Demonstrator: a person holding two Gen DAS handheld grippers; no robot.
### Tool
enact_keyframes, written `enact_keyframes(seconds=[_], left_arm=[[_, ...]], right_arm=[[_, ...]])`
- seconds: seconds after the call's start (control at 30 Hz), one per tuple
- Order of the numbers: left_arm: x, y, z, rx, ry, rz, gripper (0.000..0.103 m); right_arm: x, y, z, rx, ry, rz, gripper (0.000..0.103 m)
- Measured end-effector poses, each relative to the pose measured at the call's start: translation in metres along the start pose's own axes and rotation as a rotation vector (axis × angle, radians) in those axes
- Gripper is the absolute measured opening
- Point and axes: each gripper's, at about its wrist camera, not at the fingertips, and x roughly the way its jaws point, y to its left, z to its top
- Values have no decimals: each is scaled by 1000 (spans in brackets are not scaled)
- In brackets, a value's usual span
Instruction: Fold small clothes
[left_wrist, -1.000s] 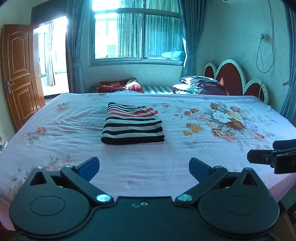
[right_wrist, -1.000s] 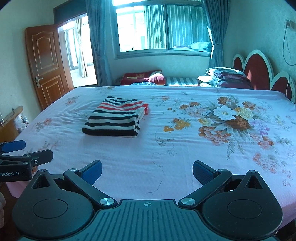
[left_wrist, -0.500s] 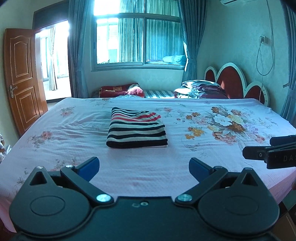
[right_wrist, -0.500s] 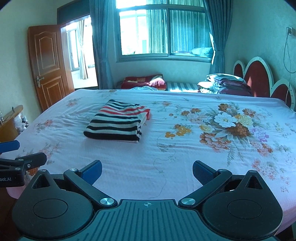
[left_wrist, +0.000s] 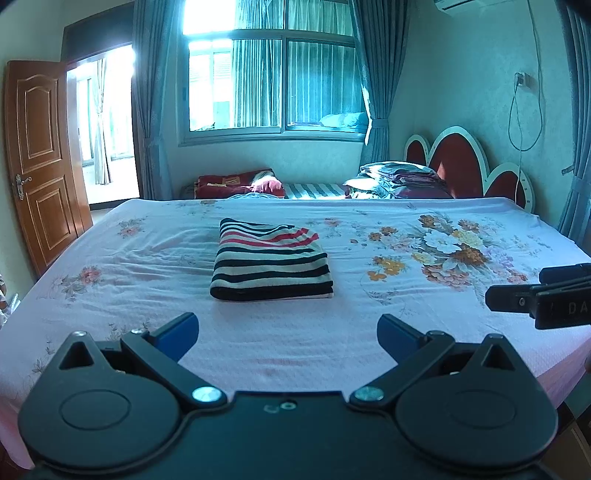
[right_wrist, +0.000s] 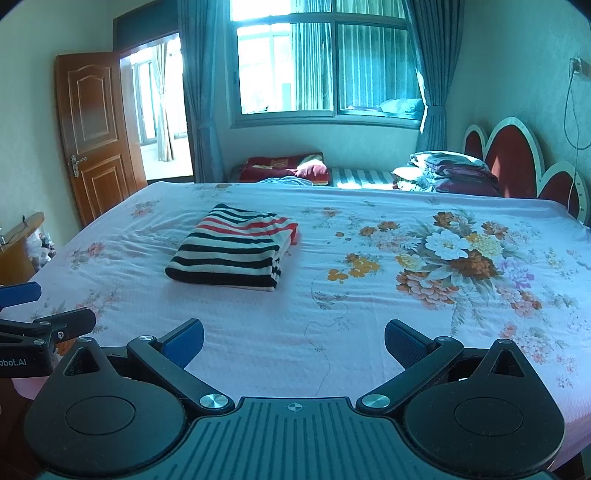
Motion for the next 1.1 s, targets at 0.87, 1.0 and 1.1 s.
enact_keyframes(seconds=[0.87,1.0,1.1], left_arm=[[5,9,0,3,-3,11,103],[5,9,0,4,-4,10,103],[5,9,0,3,-4,10,103]], right_arm=[[0,-1,0,15,-13,26,103],[-1,-3,-1,17,-11,25,103],[-2,-4,-2,18,-15,25,103]])
